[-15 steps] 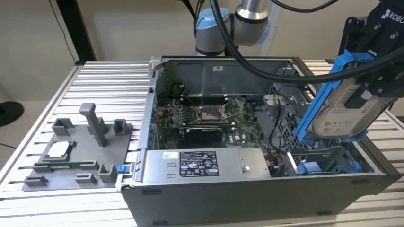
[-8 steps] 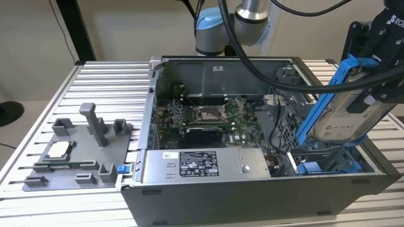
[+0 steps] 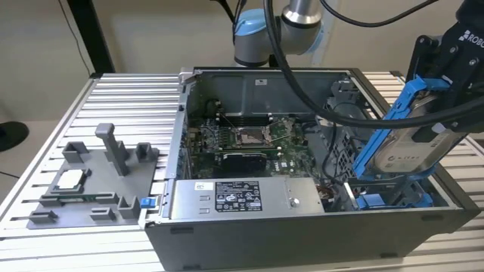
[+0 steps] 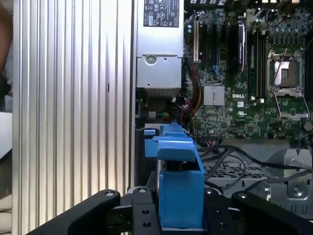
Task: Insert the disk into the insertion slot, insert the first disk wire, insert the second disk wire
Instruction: 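Insert the disk into the insertion slot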
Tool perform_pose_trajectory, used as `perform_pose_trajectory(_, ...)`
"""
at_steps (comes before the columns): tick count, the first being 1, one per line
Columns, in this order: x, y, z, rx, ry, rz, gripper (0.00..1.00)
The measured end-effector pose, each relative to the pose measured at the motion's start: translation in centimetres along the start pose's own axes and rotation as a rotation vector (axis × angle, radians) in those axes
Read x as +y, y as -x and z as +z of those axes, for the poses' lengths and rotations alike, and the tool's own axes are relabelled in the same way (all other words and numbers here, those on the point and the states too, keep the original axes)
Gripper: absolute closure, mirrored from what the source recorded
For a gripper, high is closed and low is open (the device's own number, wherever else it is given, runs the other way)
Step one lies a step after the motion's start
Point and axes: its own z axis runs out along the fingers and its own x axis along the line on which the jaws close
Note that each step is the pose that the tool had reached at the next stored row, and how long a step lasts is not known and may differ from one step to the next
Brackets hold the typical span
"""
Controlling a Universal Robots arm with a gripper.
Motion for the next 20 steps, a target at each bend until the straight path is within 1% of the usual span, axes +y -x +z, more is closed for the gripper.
perform_pose_trajectory(4, -0.06, -0.02, 0.72, -0.0052, 0.0, -0.002, 1.0)
perform_pose_trajectory(7, -0.09, -0.02, 1.07, -0.0083, 0.0, -0.002, 1.0)
perform_pose_trajectory(14, -0.1, -0.03, 1.24, -0.0069, 0.0, -0.002, 1.0)
perform_pose_trajectory(20, -0.12, -0.03, 1.51, -0.0092, 0.0001, -0.002, 1.0)
